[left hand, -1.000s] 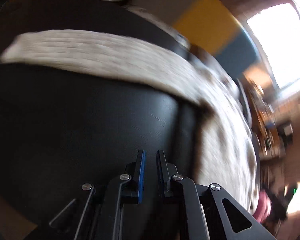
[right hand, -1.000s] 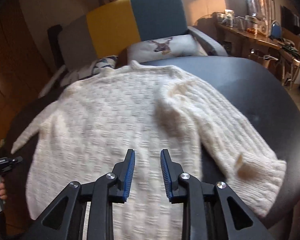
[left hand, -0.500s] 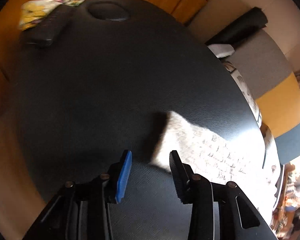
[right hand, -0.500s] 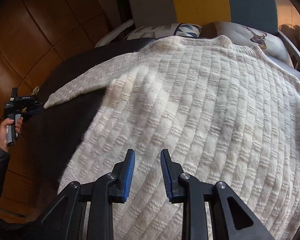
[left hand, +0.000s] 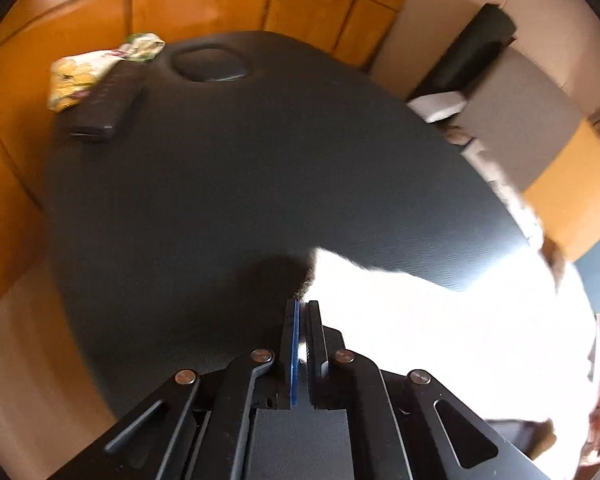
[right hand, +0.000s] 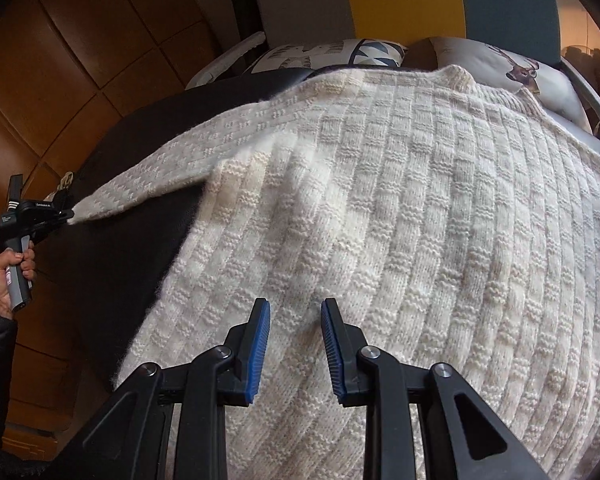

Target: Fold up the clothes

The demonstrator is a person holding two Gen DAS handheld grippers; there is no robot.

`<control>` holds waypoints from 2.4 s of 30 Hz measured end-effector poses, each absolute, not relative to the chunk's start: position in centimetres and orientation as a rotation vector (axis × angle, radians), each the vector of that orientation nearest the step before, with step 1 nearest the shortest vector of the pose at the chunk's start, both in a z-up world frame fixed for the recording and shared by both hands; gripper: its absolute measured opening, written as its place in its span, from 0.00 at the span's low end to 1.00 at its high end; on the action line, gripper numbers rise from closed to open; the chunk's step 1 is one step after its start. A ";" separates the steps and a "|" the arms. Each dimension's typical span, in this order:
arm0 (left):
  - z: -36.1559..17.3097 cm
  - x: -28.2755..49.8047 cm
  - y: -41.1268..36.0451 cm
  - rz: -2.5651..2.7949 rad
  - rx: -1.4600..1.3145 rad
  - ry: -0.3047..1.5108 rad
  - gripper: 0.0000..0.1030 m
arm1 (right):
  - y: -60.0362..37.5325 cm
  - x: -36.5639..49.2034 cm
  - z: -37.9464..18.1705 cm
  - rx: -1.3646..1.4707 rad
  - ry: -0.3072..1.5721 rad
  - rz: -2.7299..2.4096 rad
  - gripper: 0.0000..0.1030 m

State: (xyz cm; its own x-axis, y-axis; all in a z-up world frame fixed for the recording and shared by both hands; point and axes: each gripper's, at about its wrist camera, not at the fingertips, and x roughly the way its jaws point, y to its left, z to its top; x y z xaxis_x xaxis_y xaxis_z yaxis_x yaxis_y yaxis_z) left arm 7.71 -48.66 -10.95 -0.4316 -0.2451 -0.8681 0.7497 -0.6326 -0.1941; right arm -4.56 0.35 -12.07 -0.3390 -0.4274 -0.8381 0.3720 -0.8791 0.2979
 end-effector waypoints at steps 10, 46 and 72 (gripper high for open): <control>-10.8 5.9 -49.5 -1.943 1.150 0.630 0.07 | 1.7 -5.2 -13.4 1.439 -0.120 -2.193 0.25; -6.7 -10.4 -15.7 -2.907 1.421 0.006 0.12 | 8.2 -10.5 -10.8 1.340 -0.089 -2.347 0.23; -9.6 -6.8 -5.3 -2.979 1.679 0.221 0.15 | 20.6 -8.2 -11.3 1.415 -0.518 -2.528 0.26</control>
